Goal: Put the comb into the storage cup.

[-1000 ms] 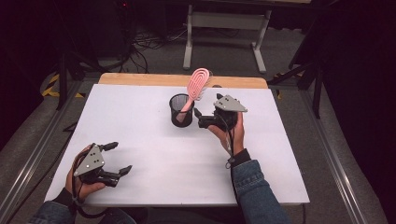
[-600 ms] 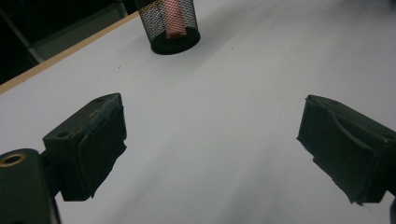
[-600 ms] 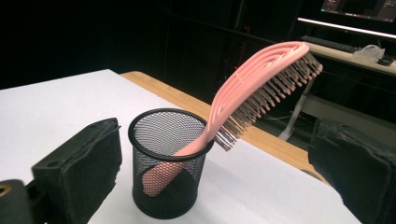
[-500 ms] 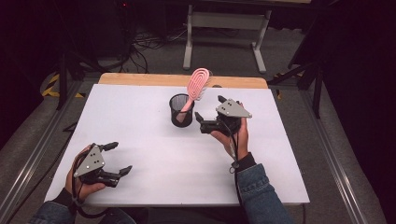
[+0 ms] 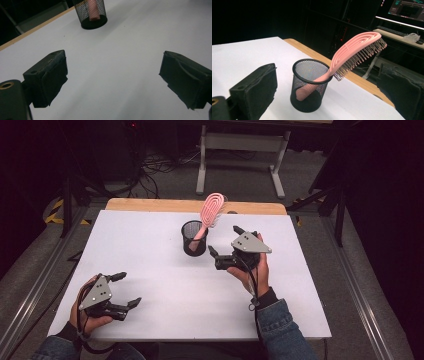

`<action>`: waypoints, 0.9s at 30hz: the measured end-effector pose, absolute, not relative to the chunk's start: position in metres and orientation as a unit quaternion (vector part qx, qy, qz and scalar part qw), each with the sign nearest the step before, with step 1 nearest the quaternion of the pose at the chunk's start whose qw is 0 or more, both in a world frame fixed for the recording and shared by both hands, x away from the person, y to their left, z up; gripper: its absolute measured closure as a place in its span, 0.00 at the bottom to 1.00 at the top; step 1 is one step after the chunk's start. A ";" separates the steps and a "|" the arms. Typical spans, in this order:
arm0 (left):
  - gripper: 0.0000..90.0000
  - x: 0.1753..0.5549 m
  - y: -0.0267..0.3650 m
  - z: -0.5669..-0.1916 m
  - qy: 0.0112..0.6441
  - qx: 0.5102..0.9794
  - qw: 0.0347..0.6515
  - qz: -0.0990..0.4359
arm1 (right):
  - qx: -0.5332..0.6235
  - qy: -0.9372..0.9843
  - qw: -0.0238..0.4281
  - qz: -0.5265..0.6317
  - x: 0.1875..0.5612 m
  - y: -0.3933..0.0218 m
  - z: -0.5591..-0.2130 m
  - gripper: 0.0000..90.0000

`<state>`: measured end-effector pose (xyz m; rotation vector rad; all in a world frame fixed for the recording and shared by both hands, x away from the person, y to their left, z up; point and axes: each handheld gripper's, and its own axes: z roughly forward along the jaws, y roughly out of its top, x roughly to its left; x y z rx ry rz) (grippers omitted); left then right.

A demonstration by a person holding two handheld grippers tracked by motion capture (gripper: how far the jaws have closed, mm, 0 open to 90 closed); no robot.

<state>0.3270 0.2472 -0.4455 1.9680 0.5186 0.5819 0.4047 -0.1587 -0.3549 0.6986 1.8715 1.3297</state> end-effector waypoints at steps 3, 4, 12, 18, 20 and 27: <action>0.10 0.327 0.247 -0.446 0.213 0.810 0.491 0.239 | 0.268 0.728 0.363 0.516 0.401 -0.160 -0.354 0.04; 0.10 0.327 0.247 -0.446 0.213 0.810 0.491 0.239 | 0.267 0.728 0.365 0.516 0.400 -0.160 -0.353 0.04; 0.10 0.327 0.246 -0.446 0.213 0.811 0.490 0.239 | 0.262 0.730 0.368 0.512 0.394 -0.164 -0.351 0.04; 0.10 0.327 0.247 -0.446 0.213 0.810 0.491 0.240 | 0.257 0.732 0.374 0.509 0.389 -0.166 -0.351 0.04; 0.10 0.327 0.247 -0.446 0.213 0.810 0.491 0.239 | 0.256 0.734 0.375 0.506 0.388 -0.166 -0.351 0.04; 0.10 0.327 0.247 -0.446 0.213 0.811 0.490 0.240 | 0.248 0.738 0.376 0.501 0.383 -0.167 -0.353 0.04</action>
